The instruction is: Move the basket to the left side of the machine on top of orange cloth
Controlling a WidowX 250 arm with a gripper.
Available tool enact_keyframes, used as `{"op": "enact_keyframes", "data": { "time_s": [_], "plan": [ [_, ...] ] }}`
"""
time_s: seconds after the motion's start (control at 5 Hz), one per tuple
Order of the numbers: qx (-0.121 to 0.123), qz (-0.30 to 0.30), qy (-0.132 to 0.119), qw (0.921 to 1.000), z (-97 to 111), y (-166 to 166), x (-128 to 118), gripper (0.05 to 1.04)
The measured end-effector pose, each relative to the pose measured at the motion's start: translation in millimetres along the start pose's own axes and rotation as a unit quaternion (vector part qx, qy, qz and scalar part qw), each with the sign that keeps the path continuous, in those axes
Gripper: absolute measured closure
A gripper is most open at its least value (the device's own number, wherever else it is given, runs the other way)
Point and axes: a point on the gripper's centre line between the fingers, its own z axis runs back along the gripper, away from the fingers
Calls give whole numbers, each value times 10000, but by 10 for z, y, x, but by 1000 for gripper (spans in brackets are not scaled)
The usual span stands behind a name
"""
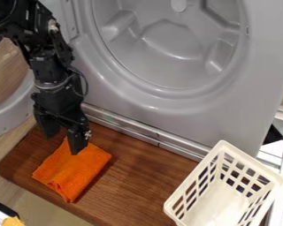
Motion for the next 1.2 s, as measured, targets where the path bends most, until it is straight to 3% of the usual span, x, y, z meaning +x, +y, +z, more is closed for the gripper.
{"op": "enact_keyframes", "data": {
  "time_s": [0.2, 0.6, 0.8, 1.2],
  "plan": [
    [-77, 23, 63, 9999, -53, -34, -8, 82],
    [-375, 106, -302, 9988, -106, -461, 187, 83],
    [-406, -315, -329, 9981, -97, -766, 340, 83],
    [-457, -1382, -343, 9888, -184, -1407, 634, 82]
  ]
}}
